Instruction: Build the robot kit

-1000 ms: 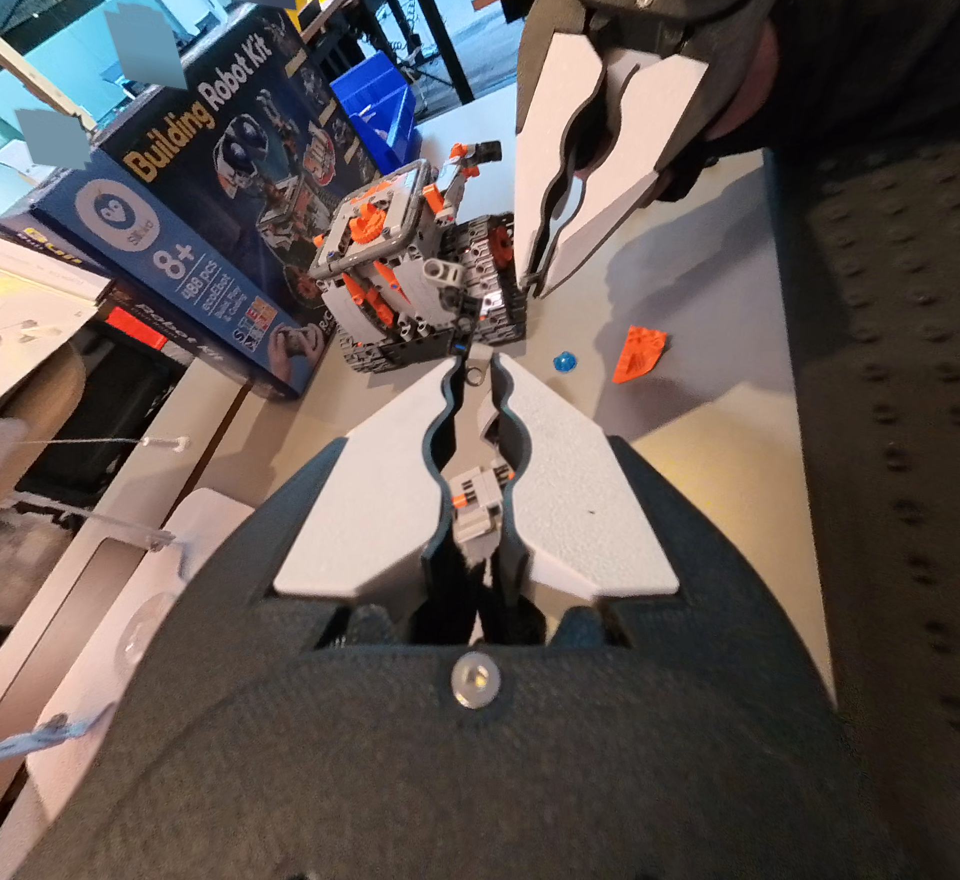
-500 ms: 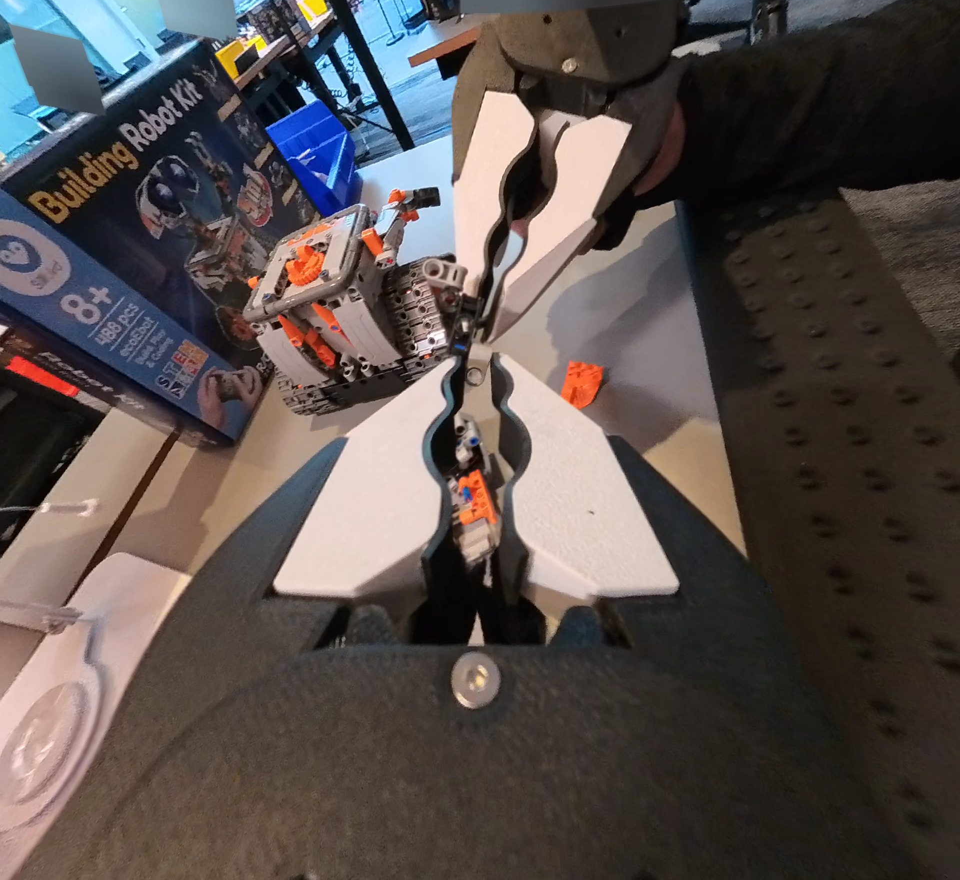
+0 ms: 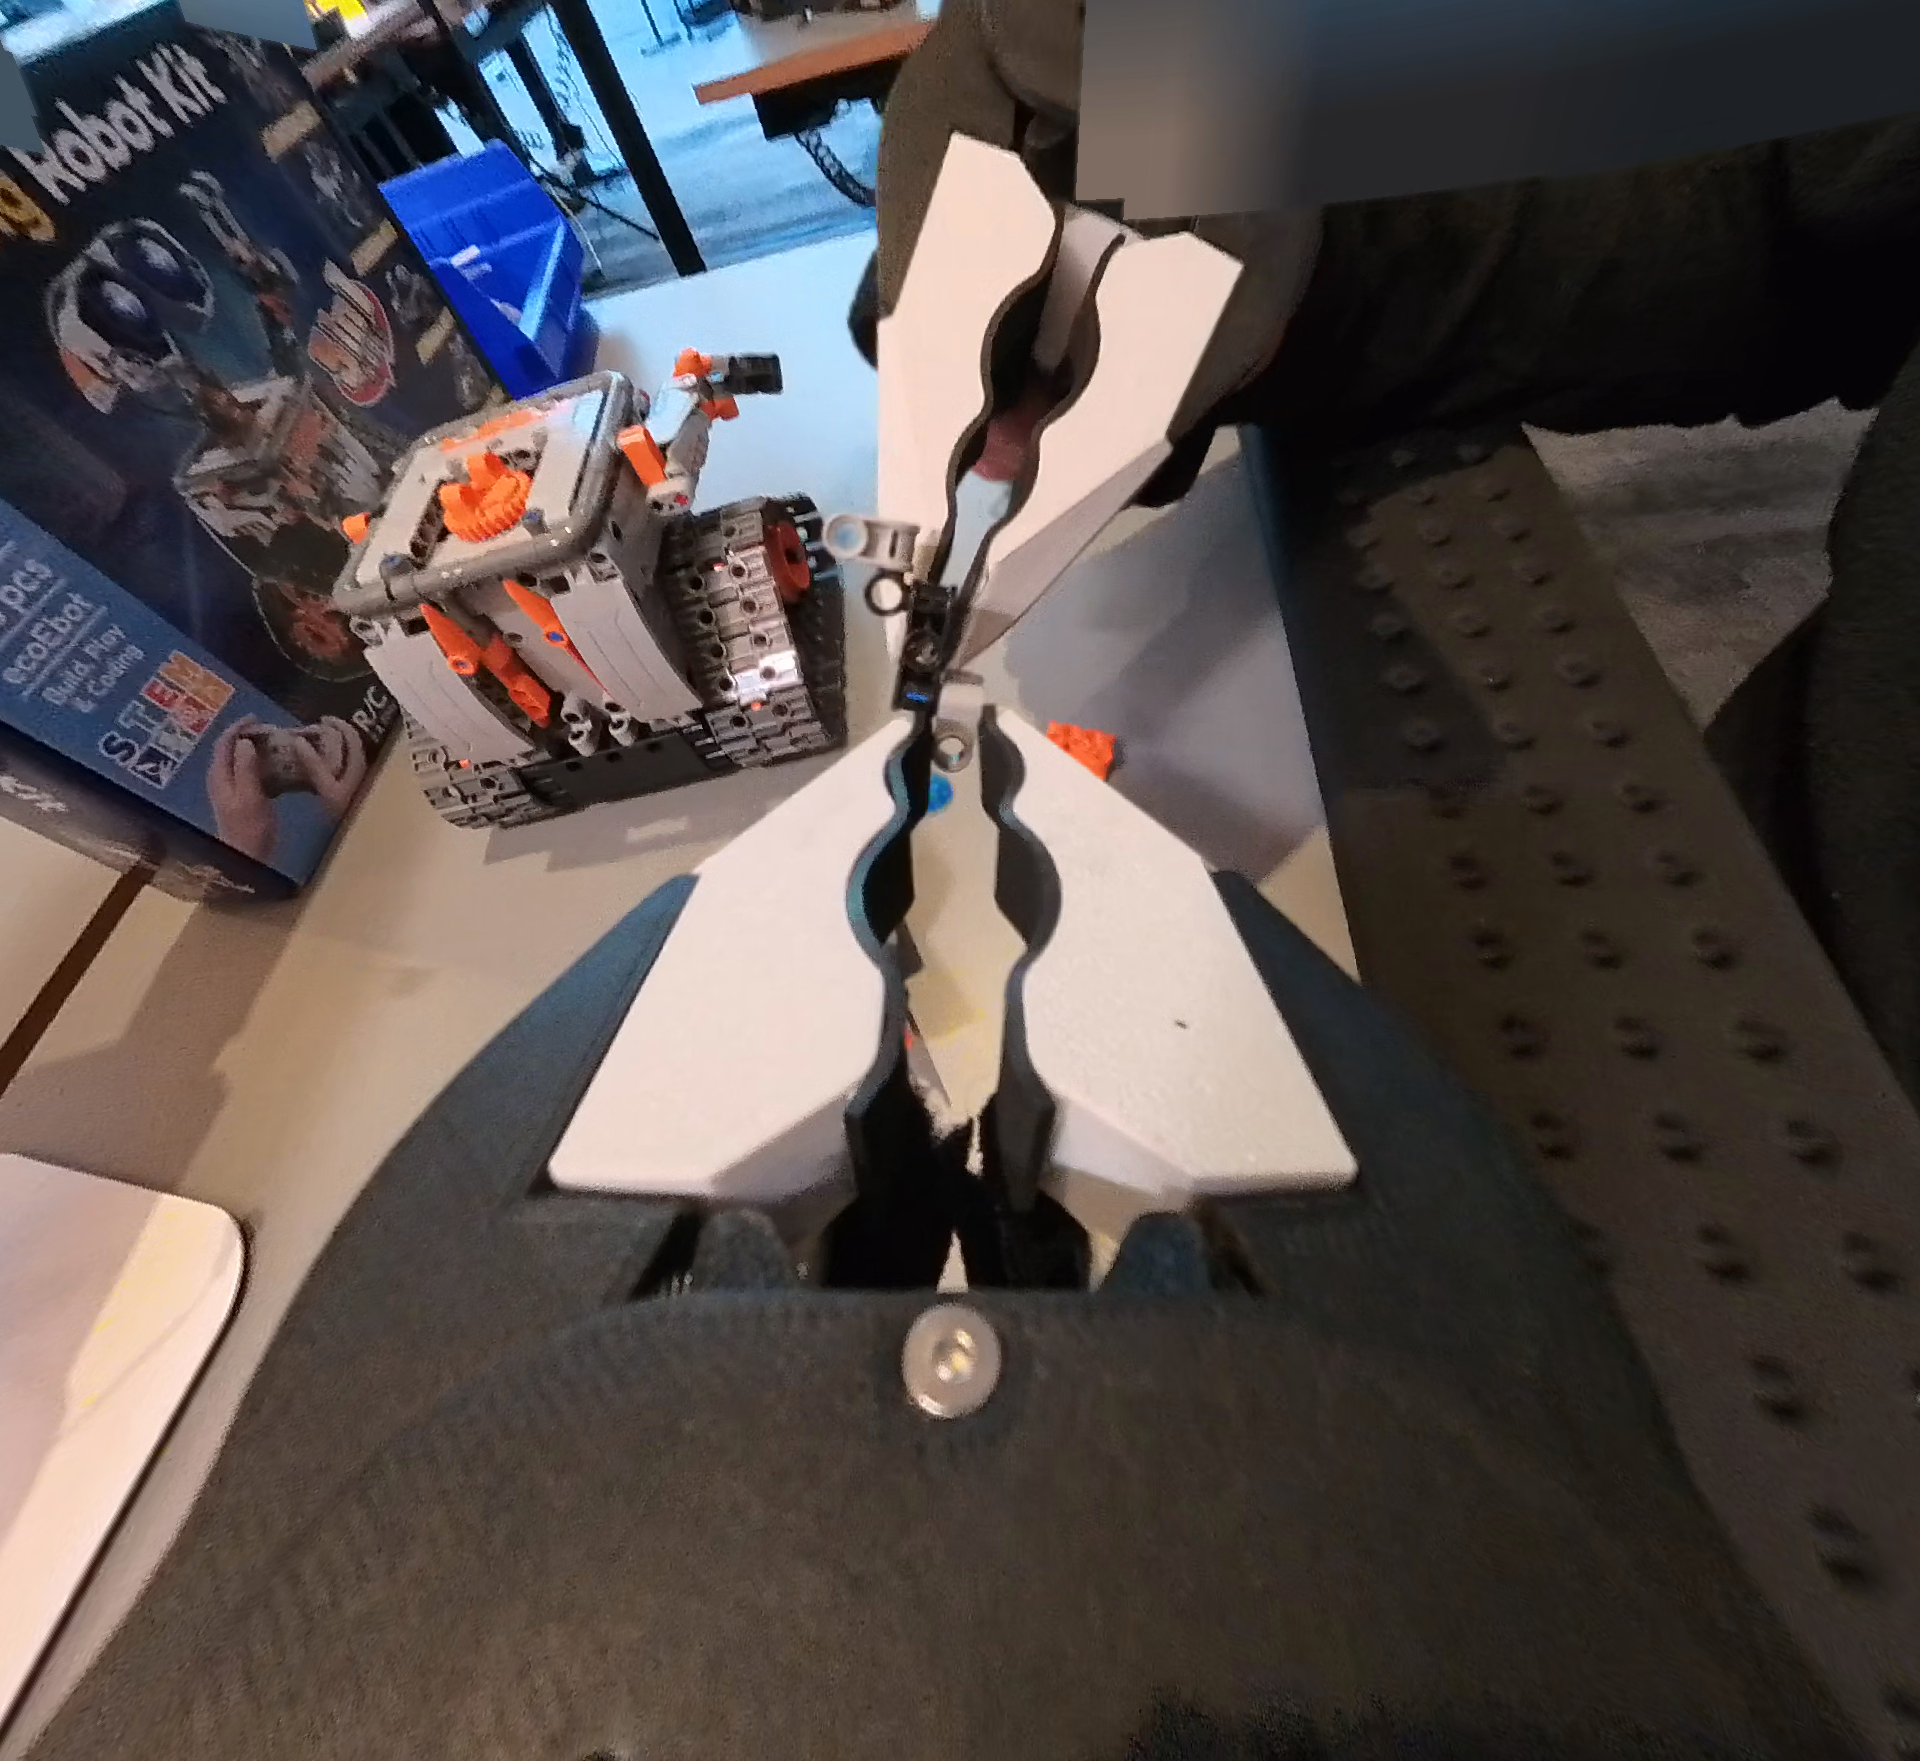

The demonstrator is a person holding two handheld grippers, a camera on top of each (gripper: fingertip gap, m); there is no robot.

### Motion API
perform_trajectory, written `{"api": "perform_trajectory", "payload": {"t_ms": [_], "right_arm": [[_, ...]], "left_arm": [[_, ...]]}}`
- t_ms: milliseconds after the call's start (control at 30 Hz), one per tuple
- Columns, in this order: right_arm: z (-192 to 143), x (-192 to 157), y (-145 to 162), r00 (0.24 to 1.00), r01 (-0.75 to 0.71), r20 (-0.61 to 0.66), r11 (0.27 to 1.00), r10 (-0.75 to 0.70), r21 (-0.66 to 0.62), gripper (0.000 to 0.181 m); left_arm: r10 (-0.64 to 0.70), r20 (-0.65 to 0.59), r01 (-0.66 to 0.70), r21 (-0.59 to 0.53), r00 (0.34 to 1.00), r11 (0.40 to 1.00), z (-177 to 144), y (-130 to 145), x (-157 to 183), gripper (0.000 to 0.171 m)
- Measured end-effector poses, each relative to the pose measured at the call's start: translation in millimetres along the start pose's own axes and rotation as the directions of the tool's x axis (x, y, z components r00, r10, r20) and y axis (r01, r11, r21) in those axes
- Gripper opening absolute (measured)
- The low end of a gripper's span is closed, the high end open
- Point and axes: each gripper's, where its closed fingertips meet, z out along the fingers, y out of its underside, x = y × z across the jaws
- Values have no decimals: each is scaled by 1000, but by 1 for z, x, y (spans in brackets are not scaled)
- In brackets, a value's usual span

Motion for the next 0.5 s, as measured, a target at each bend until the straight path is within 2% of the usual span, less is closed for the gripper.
{"api": "perform_trajectory", "payload": {"t_ms": [300,500], "right_arm": [[6,-6,6,988,147,-36,986,-150,-84,0],[8,-6,9,994,105,-20,991,-107,-84,0]], "left_arm": [[-12,-53,8,-79,999,997,3,12,6,6],[-3,-30,-1,-112,1000,994,6,17,5,6]]}}
